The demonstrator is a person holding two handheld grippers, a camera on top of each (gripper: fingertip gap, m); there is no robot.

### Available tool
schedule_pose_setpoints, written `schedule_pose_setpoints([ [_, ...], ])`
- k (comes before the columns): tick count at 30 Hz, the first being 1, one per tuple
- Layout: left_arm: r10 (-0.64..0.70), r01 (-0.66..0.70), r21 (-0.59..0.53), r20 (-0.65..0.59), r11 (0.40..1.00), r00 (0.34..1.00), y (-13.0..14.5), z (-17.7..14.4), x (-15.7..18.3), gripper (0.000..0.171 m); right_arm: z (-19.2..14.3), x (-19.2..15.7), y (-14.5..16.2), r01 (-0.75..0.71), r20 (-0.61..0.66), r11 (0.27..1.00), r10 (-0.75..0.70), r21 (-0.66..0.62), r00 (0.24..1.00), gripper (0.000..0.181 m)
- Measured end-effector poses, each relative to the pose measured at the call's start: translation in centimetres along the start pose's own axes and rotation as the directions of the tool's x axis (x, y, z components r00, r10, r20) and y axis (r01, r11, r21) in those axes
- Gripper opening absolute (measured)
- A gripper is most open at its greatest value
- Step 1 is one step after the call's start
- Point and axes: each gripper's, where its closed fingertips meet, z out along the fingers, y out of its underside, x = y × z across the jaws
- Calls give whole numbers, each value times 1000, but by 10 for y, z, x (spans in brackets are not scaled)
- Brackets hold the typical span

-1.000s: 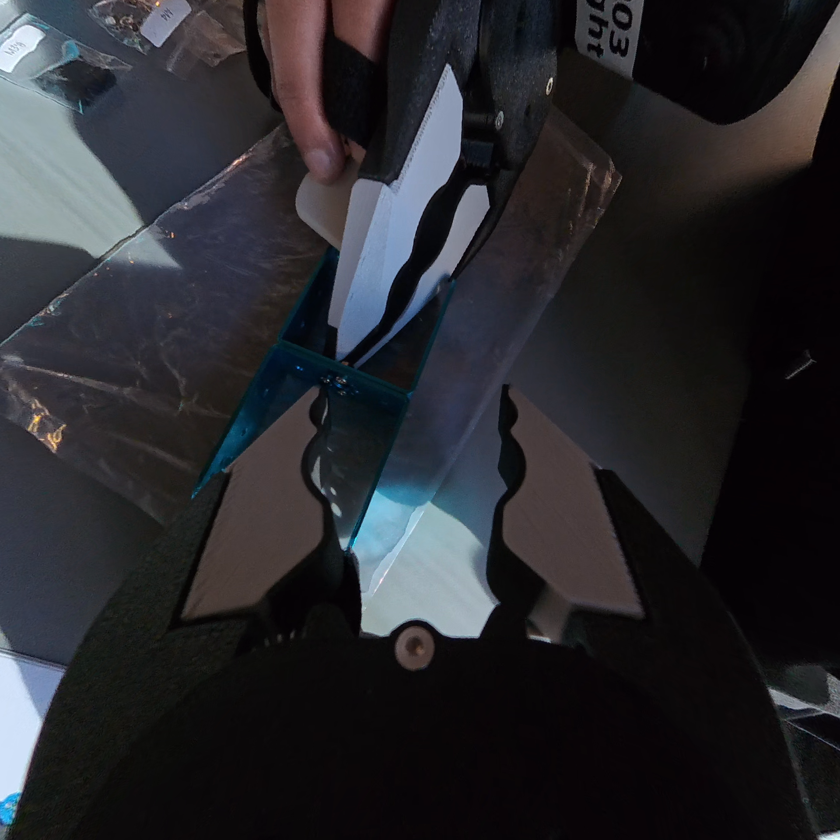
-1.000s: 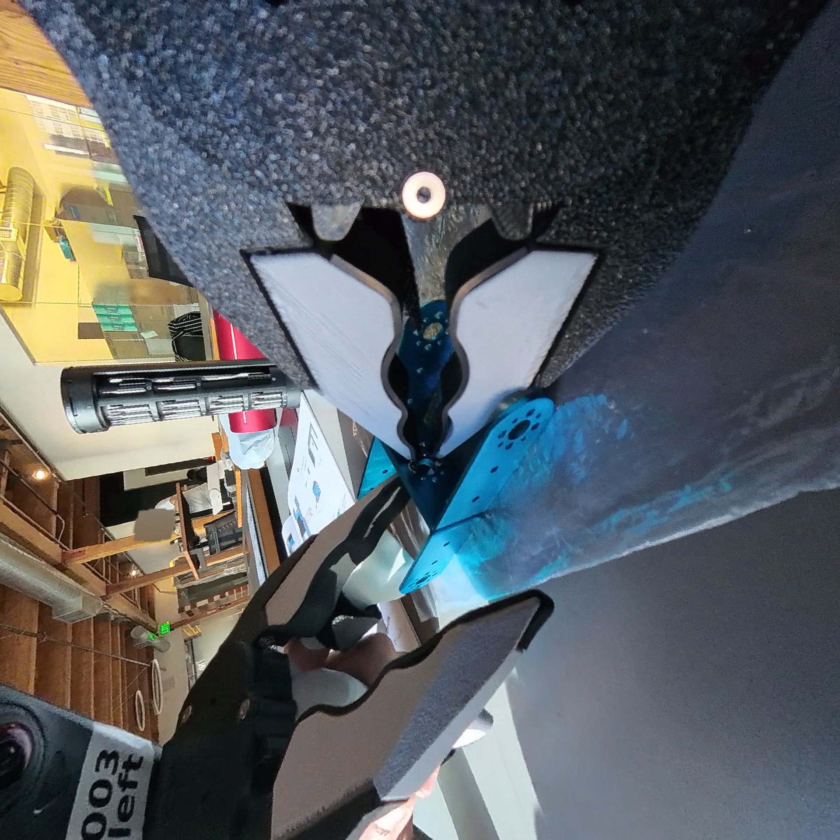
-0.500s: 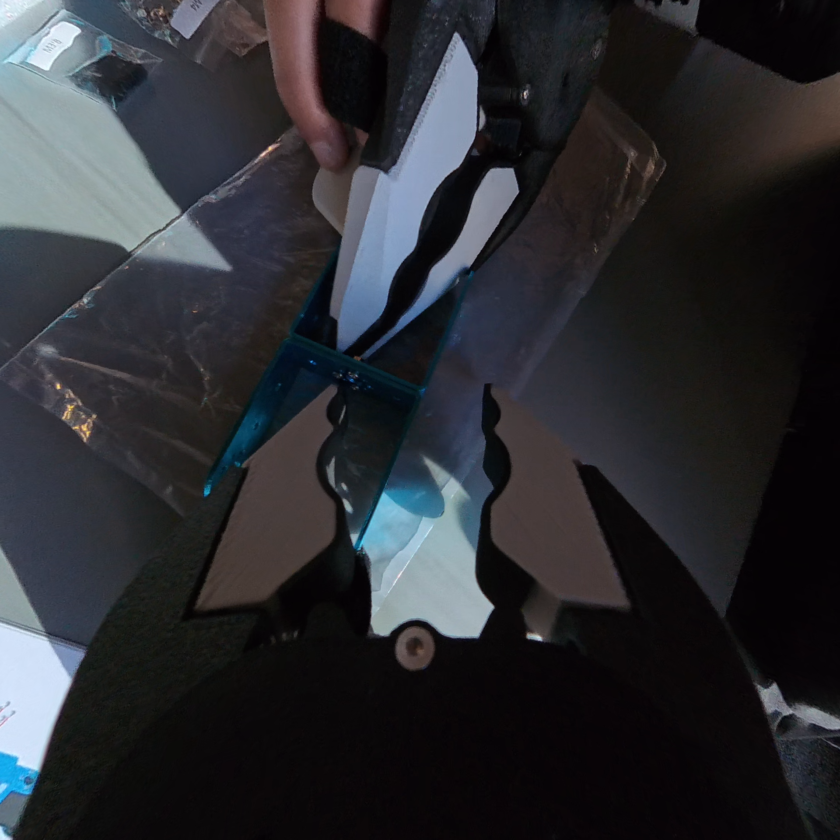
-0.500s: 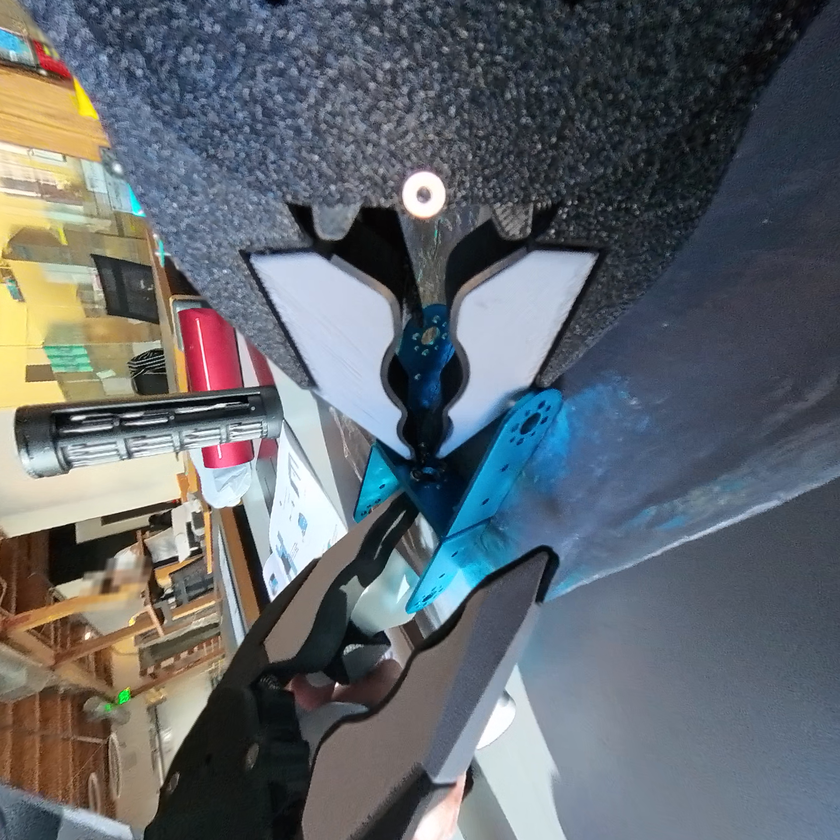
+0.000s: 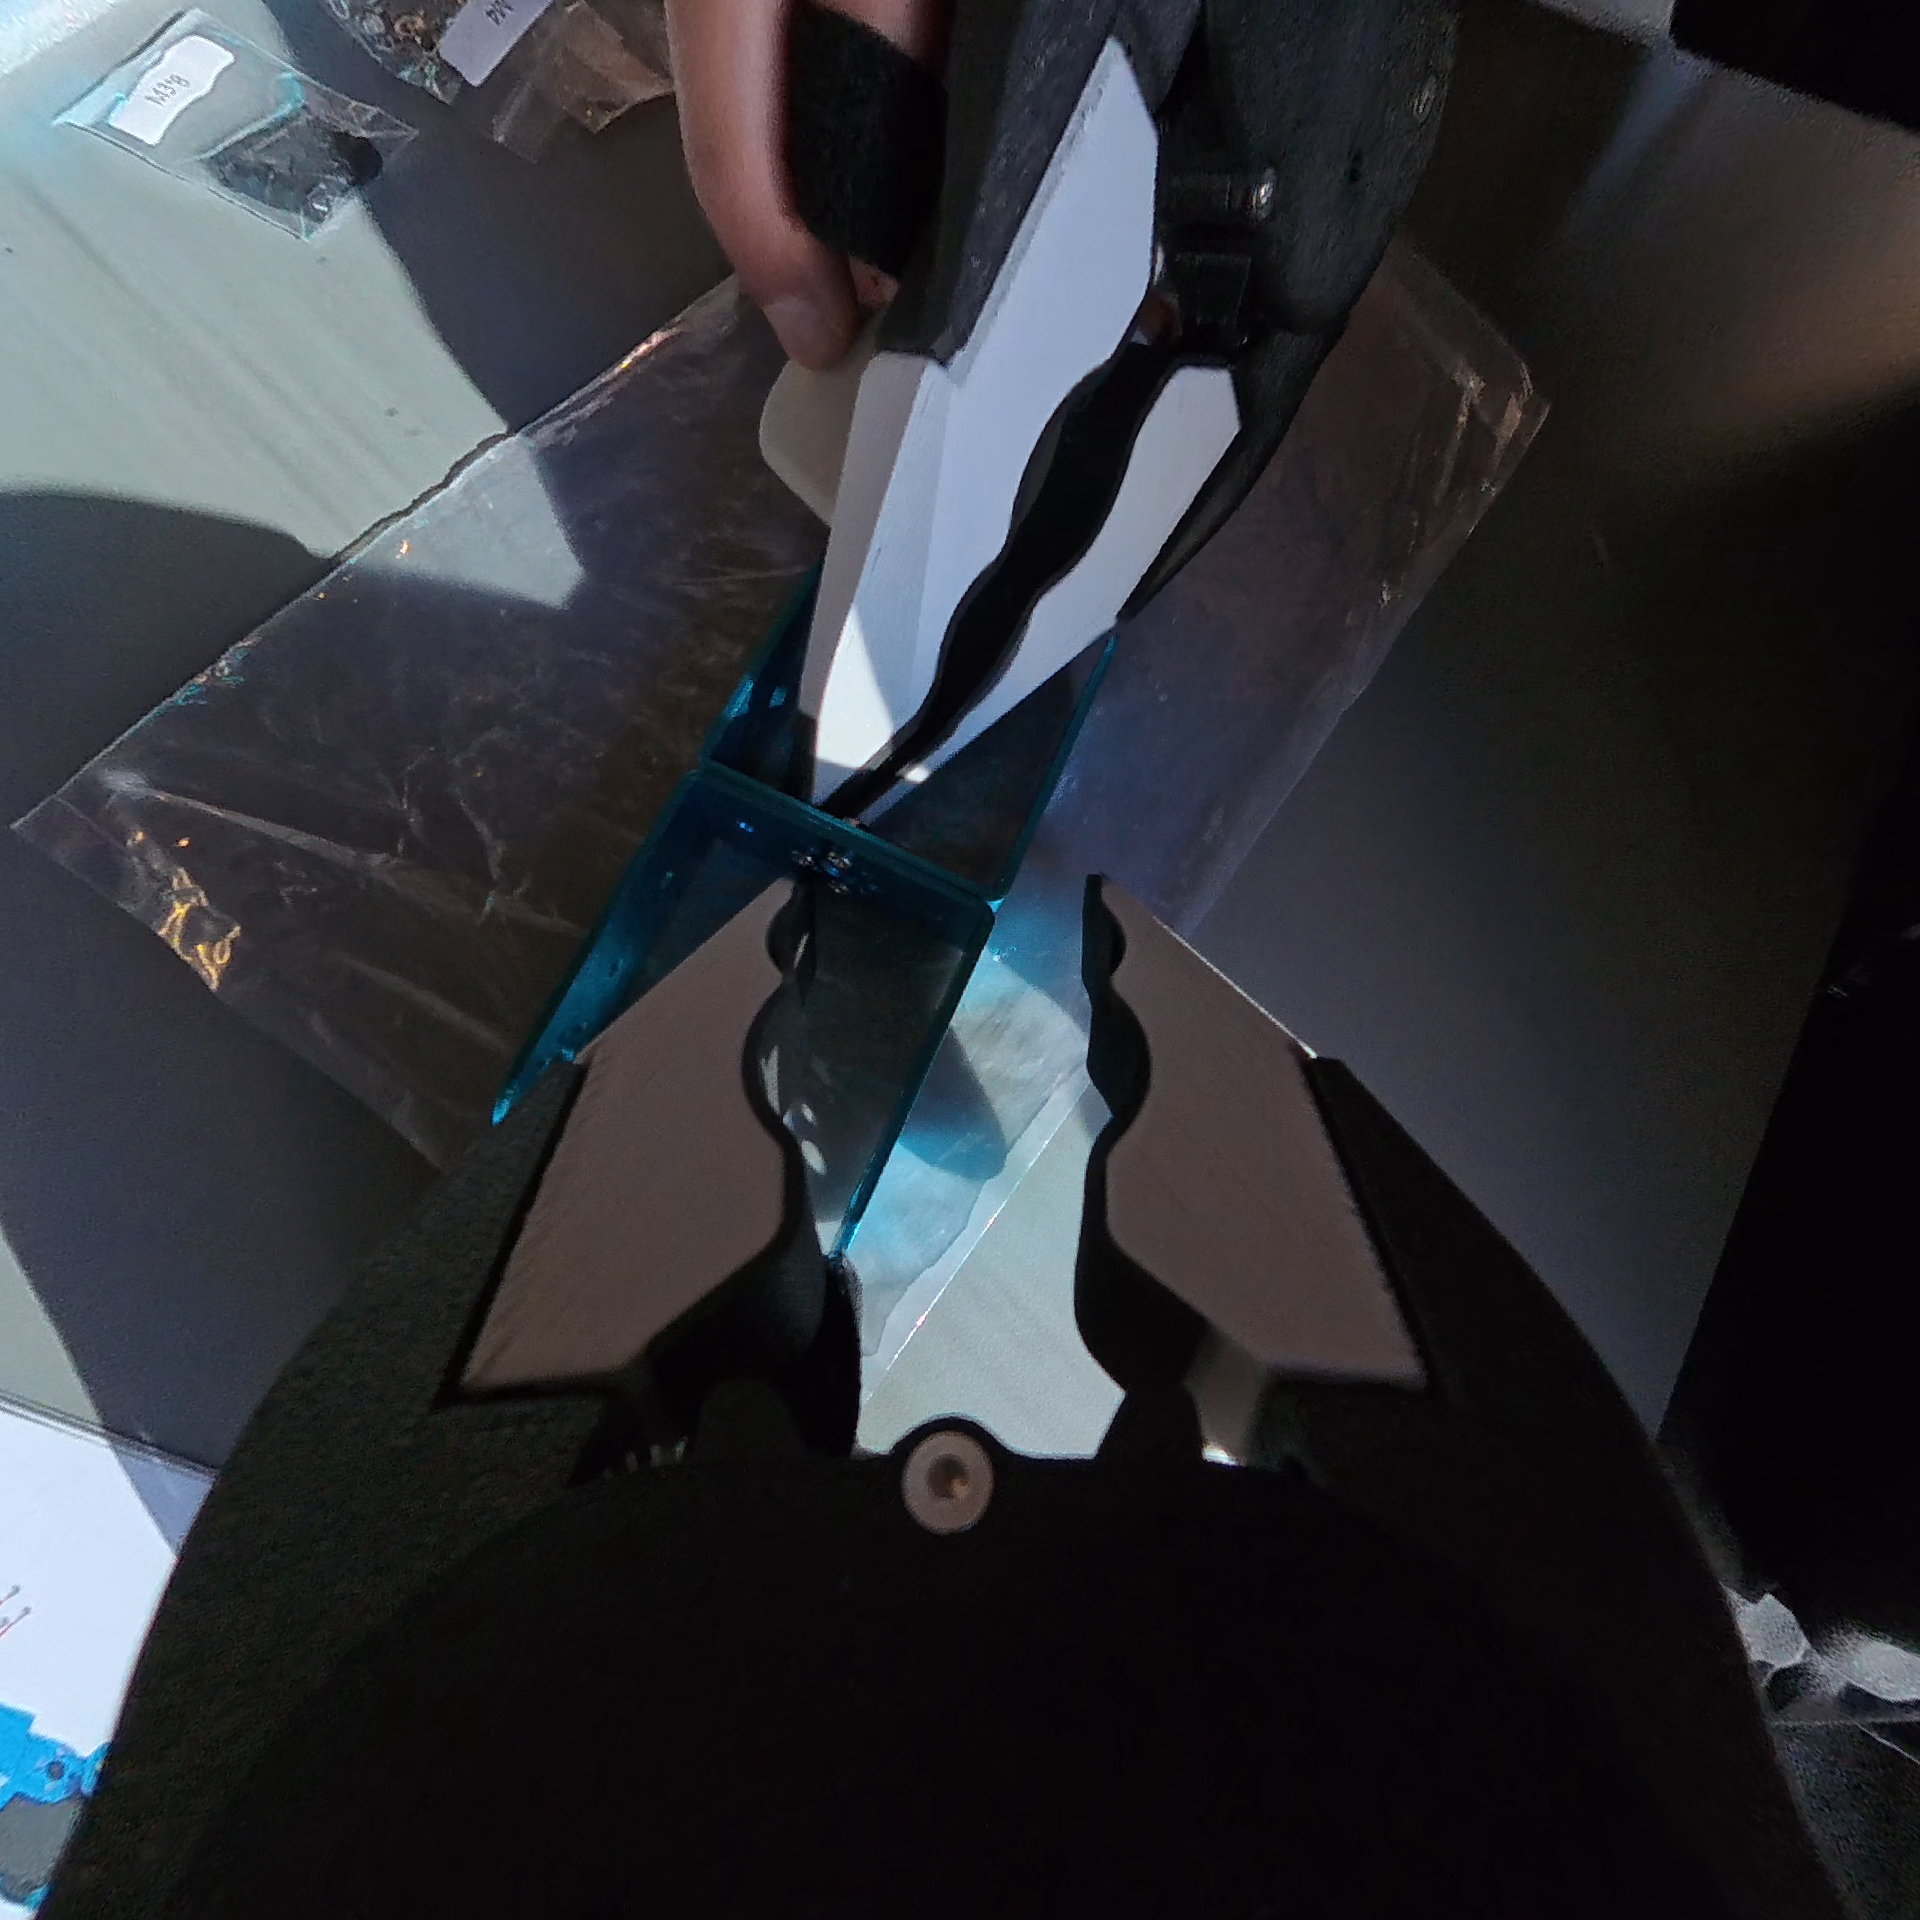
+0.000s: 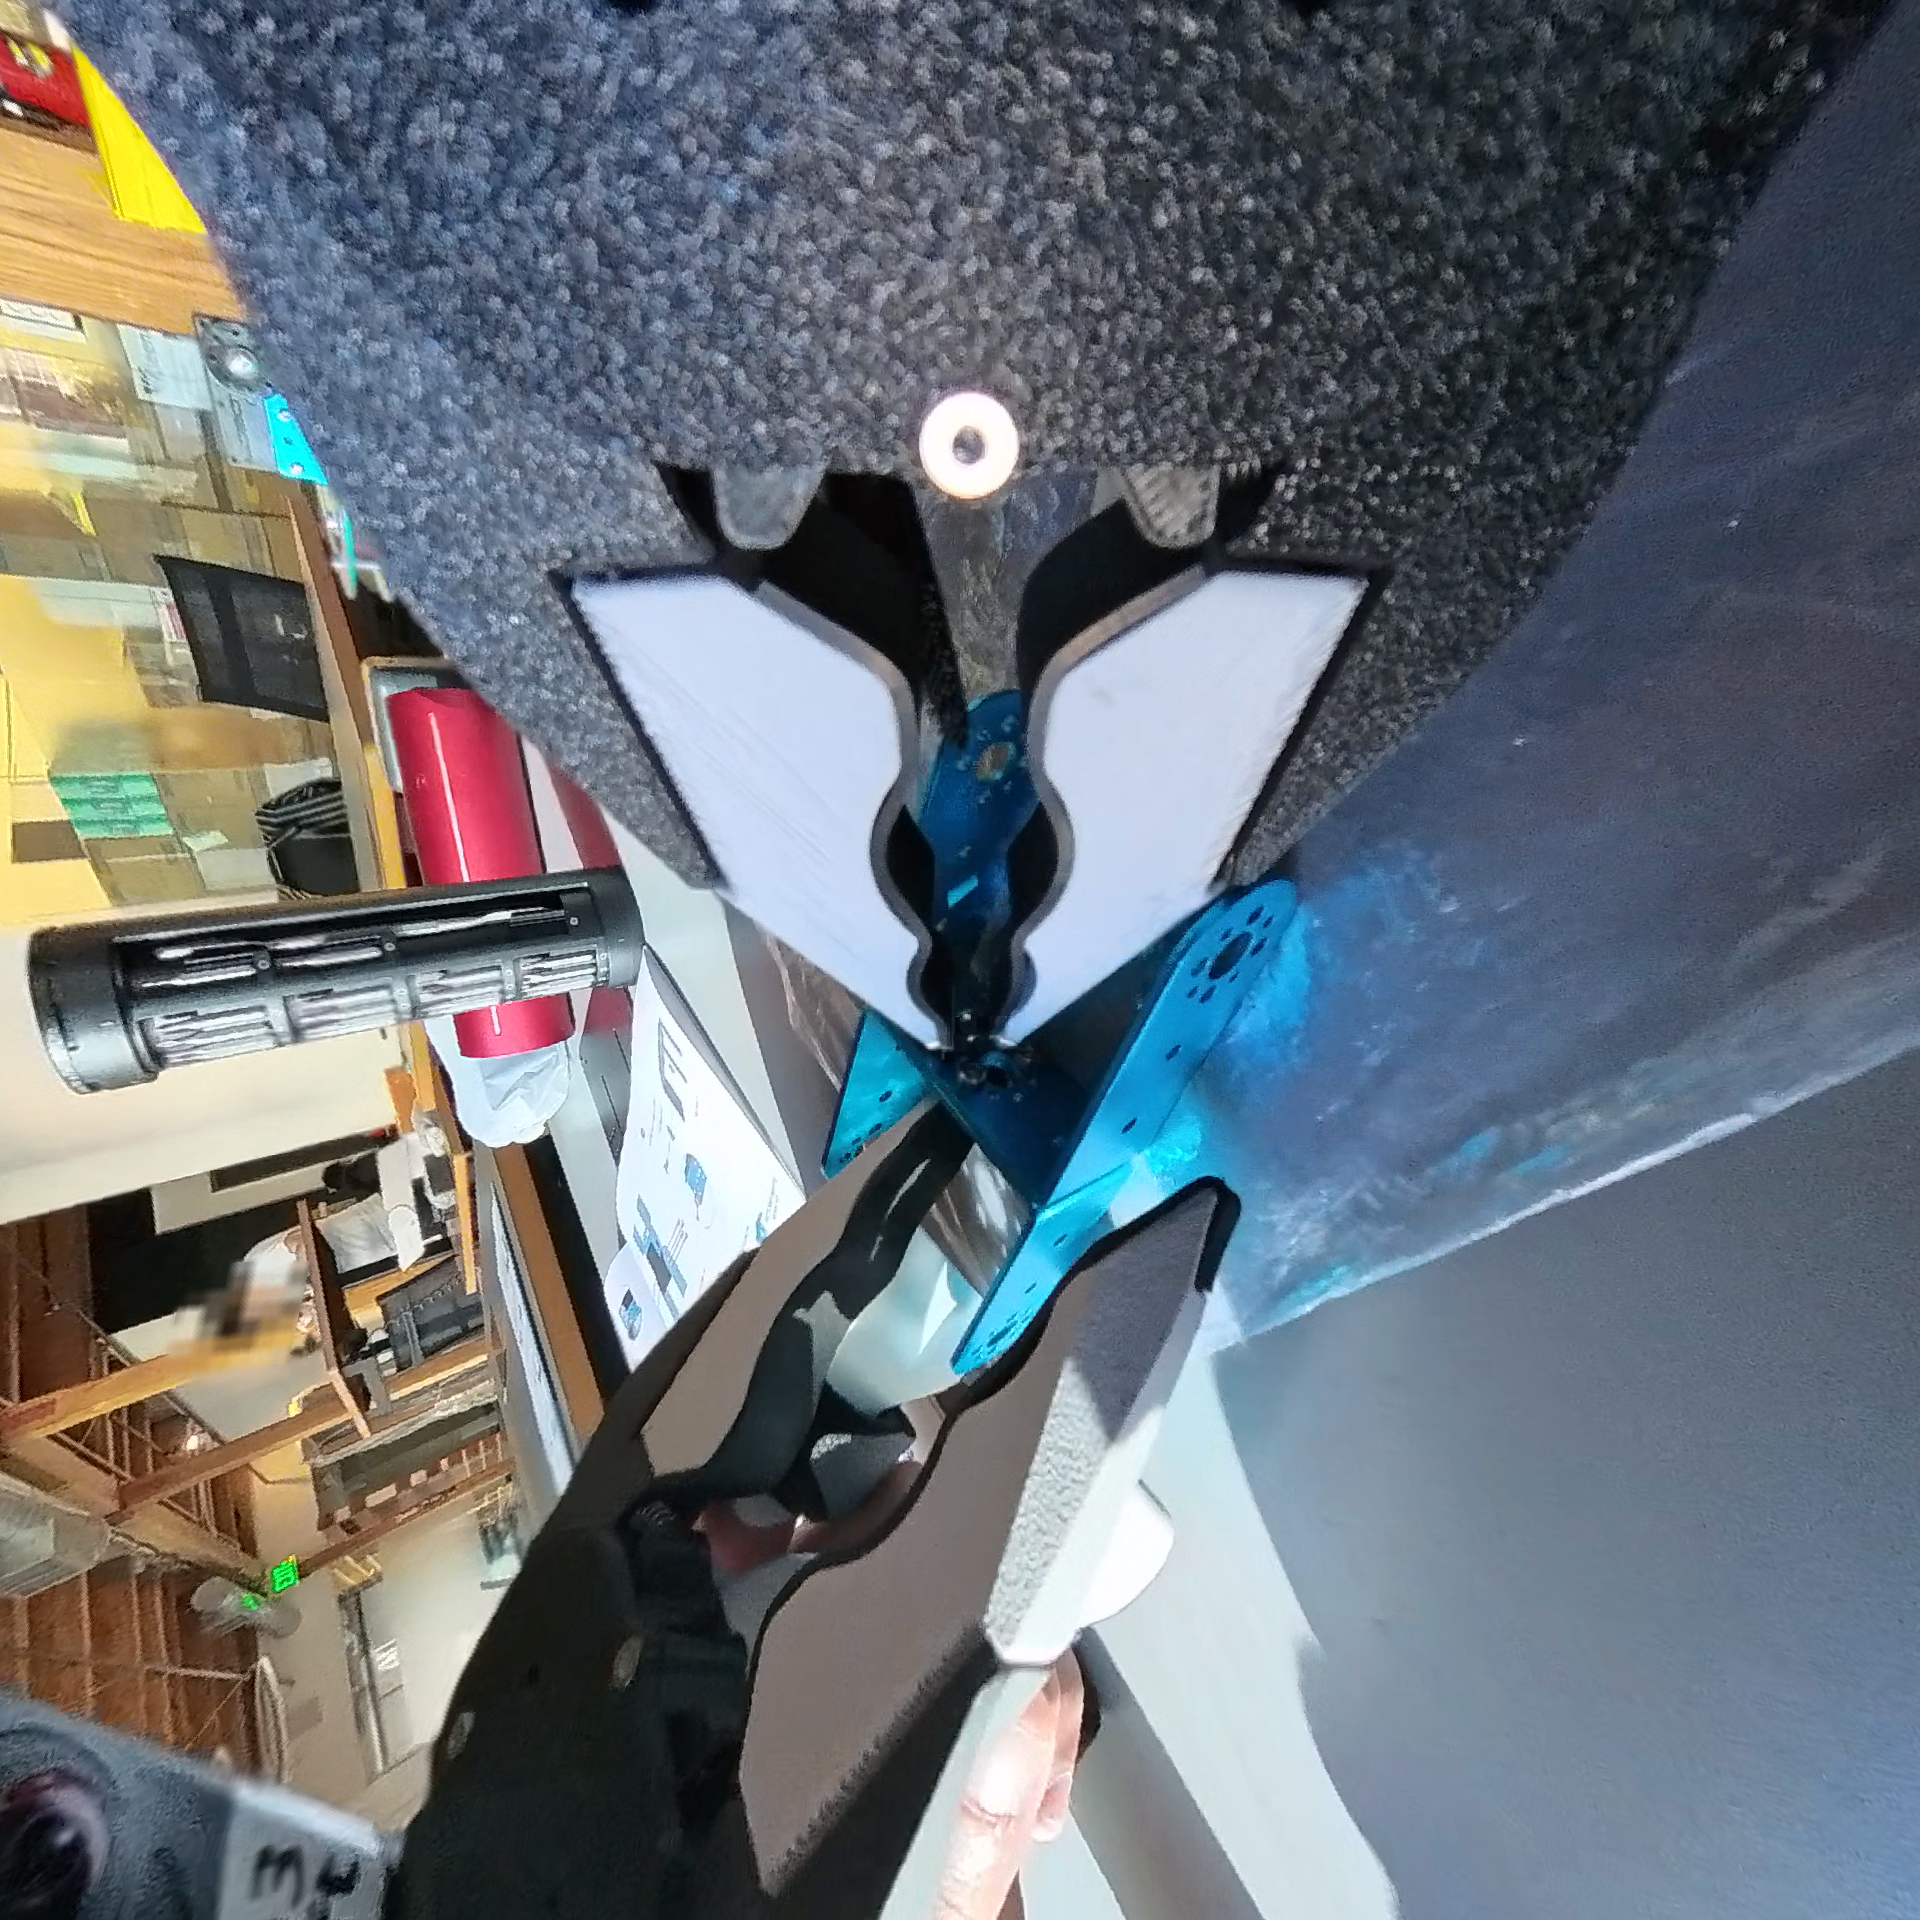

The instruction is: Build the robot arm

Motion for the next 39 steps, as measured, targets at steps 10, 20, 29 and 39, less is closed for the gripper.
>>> schedule_pose_setpoints([
  [10,3,-3,-1,13,1000,1000,0,0,-1,50,-2,1,-3,-90,50,996,89,16,995,5],
  [20,34,-32,-20,128,999,991,6,-3,-6,46,-60,-18,15,-441,530,840,542,-316,653,5],
  [29,34,-32,-17,162,999,986,4,-1,-6,47,-105,-43,55,-184,554,804,535,-565,638,5],
  [39,24,-22,-13,165,1000,986,5,-2,-5,47,-115,-46,60,-166,517,721,618,-672,592,17],
])
